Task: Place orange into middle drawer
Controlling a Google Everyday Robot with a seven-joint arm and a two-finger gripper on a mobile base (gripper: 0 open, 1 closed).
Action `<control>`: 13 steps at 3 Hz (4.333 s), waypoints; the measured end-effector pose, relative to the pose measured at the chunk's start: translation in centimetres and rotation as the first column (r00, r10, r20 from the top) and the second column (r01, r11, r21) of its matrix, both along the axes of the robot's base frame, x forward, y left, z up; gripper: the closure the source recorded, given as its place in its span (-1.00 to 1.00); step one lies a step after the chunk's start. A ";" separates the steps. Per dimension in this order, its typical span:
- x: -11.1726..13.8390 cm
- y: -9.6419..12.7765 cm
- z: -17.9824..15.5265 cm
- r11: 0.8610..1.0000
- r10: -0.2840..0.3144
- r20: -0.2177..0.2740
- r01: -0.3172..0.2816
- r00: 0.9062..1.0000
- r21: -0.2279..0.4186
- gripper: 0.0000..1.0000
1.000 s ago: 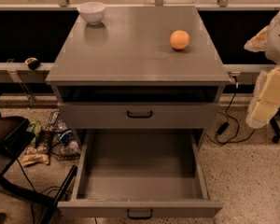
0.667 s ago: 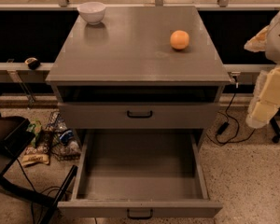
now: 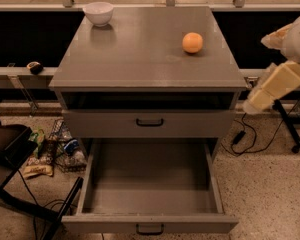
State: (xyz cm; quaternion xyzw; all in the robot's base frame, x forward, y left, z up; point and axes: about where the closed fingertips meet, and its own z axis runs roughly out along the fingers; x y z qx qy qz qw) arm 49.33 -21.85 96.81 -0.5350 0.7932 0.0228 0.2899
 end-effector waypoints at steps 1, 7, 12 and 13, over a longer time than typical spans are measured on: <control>7.4 -0.1 -0.6 0.970 -0.058 0.077 0.038 0.995 0.241 -1.00; 27.4 9.2 -3.5 0.882 -0.019 0.139 -0.049 0.990 0.469 -1.00; 34.6 4.7 -8.2 0.877 -0.173 0.073 0.120 0.982 0.466 -1.00; 34.7 4.3 -9.5 0.876 -0.187 0.038 0.149 0.982 0.458 -0.95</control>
Offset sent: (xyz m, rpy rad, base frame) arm 0.1919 -0.0123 -0.0104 0.5883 -0.1903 -0.0907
